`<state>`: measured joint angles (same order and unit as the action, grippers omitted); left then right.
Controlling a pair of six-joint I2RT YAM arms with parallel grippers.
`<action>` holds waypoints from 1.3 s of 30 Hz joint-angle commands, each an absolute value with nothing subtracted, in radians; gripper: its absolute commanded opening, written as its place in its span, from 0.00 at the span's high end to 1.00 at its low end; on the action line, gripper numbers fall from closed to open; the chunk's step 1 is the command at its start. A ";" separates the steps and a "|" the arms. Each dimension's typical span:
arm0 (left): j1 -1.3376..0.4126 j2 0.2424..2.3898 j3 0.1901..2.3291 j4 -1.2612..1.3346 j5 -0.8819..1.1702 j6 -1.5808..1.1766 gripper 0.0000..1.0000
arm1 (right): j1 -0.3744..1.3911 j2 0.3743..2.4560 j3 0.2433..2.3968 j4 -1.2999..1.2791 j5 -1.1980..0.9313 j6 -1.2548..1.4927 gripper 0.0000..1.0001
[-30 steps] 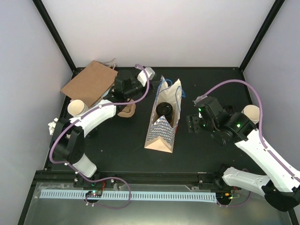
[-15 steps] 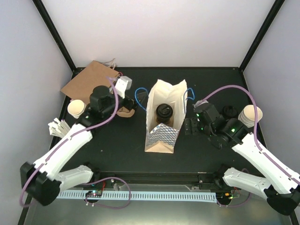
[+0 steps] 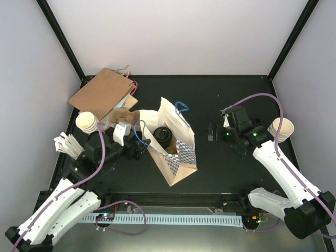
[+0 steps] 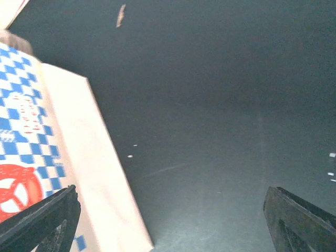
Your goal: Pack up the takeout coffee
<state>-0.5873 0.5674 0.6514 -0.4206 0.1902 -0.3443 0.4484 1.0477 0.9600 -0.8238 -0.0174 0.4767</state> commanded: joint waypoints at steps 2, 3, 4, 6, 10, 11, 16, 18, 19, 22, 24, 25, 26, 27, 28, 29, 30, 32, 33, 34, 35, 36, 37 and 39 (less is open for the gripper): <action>-0.592 0.533 0.612 -0.400 0.090 -0.396 0.01 | 0.443 1.072 0.967 -0.750 -0.170 0.421 0.03; -0.593 0.549 0.627 -0.407 0.067 -0.399 0.01 | 0.443 1.070 0.966 -0.755 -0.175 0.409 0.03; -0.593 0.565 0.645 -0.419 0.049 -0.405 0.01 | 0.443 1.067 0.964 -0.762 -0.179 0.399 0.03; -0.593 0.589 0.689 -0.456 0.026 -0.410 0.01 | 0.445 1.058 0.956 -0.773 -0.181 0.385 0.03; -0.592 0.608 0.804 -0.604 -0.114 -0.442 0.01 | 0.448 1.049 0.939 -0.771 -0.203 0.373 0.03; -0.591 0.613 0.830 -0.638 -0.142 -0.438 0.01 | 0.451 1.050 0.938 -0.767 -0.210 0.370 0.03; -0.588 0.640 0.939 -0.714 -0.168 -0.372 0.01 | 0.483 1.074 0.957 -0.763 -0.240 0.332 0.05; -0.588 0.650 0.971 -0.739 -0.169 -0.366 0.01 | 0.491 1.083 0.984 -0.778 -0.244 0.300 0.06; -0.588 0.654 0.982 -0.747 -0.169 -0.364 0.01 | 0.492 1.085 1.002 -0.786 -0.240 0.285 0.06; -0.587 0.656 0.996 -0.769 -0.178 -0.371 0.01 | 0.495 1.089 1.073 -0.810 -0.227 0.245 0.08; -0.587 0.649 1.008 -0.790 -0.198 -0.382 0.01 | 0.497 1.101 1.141 -0.831 -0.230 0.221 0.10; -0.587 0.645 1.016 -0.803 -0.210 -0.387 0.01 | 0.499 1.109 1.174 -0.841 -0.238 0.213 0.11; -0.587 0.643 1.025 -0.824 -0.232 -0.395 0.01 | 0.502 1.116 1.206 -0.849 -0.245 0.202 0.12; -0.587 0.643 1.045 -0.852 -0.267 -0.421 0.01 | 0.505 1.124 1.233 -0.859 -0.253 0.195 0.12; -0.586 0.643 1.062 -0.884 -0.302 -0.441 0.01 | 0.508 1.132 1.260 -0.864 -0.260 0.191 0.12; -0.586 0.644 1.079 -0.907 -0.320 -0.445 0.01 | 0.513 1.141 1.283 -0.869 -0.266 0.189 0.13; -0.585 0.644 1.098 -0.926 -0.334 -0.442 0.01 | 0.519 1.149 1.305 -0.872 -0.274 0.189 0.13; -0.585 0.642 1.129 -0.951 -0.339 -0.432 0.01 | 0.534 1.165 1.342 -0.874 -0.283 0.187 0.13; -0.585 0.638 1.143 -0.957 -0.338 -0.425 0.01 | 0.542 1.168 1.357 -0.874 -0.285 0.189 0.13; -0.585 0.633 1.154 -0.960 -0.338 -0.419 0.01 | 0.550 1.172 1.368 -0.869 -0.285 0.193 0.13; -0.585 0.627 1.168 -0.965 -0.337 -0.414 0.01 | 0.557 1.175 1.380 -0.864 -0.291 0.194 0.13; -0.585 0.624 1.180 -0.970 -0.337 -0.411 0.01 | 0.566 1.176 1.390 -0.856 -0.295 0.200 0.13; -0.585 0.622 1.197 -0.977 -0.340 -0.411 0.01 | 0.571 1.179 1.397 -0.848 -0.300 0.207 0.14; -0.585 0.622 1.231 -0.991 -0.339 -0.415 0.01 | 0.576 1.179 1.410 -0.827 -0.319 0.215 0.14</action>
